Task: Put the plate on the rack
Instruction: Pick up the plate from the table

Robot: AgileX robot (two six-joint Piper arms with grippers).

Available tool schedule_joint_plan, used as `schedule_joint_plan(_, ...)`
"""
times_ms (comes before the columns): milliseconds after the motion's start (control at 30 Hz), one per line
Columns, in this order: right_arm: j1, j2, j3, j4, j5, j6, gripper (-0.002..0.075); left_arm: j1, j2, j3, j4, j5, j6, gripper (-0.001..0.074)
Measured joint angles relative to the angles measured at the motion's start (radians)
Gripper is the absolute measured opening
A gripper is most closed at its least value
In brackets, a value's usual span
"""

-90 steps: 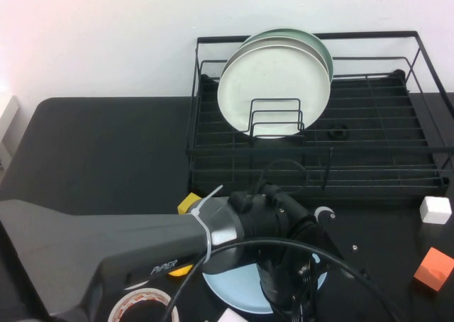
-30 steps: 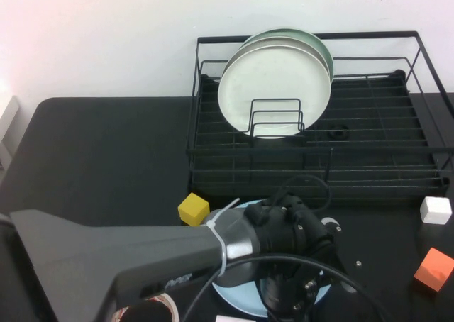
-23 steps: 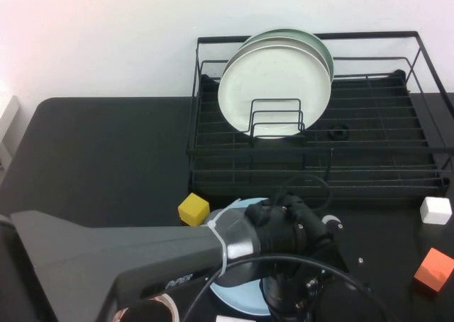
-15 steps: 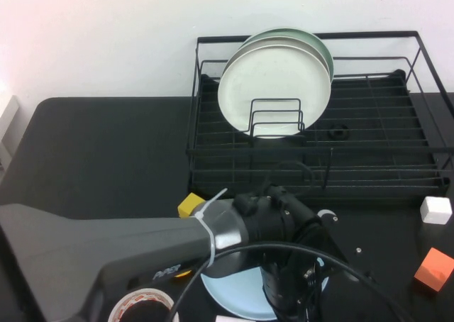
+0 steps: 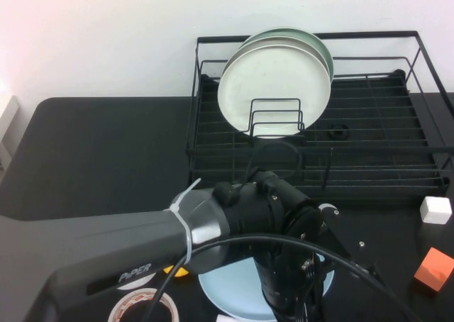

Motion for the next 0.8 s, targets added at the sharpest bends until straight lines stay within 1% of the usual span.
schedule_joint_plan(200, 0.000, 0.000, 0.000, 0.000, -0.002, 0.000, 0.0011, -0.021, -0.037, 0.000, 0.046, 0.005, 0.020, 0.0006)
schedule_joint_plan(367, 0.000, 0.000, 0.000, 0.000, -0.022, -0.002, 0.0011, -0.075, -0.084, 0.000, 0.202, 0.011, -0.027, 0.0004)
schedule_joint_plan(533, 0.000, 0.000, 0.000, 0.015, -0.035, -0.002, 0.0011, -0.149, -0.109, 0.000, 0.313, 0.027, -0.093, 0.0004)
schedule_joint_plan(667, 0.000, 0.000, 0.000, 0.076, -0.042, -0.002, 0.0011, -0.213, -0.120, 0.000, 0.384, 0.033, -0.151, 0.0004)
schedule_joint_plan(800, 0.000, 0.000, 0.000, 0.196, -0.046, -0.002, 0.0026, -0.278, -0.131, 0.000, 0.487, 0.049, -0.232, 0.0004)
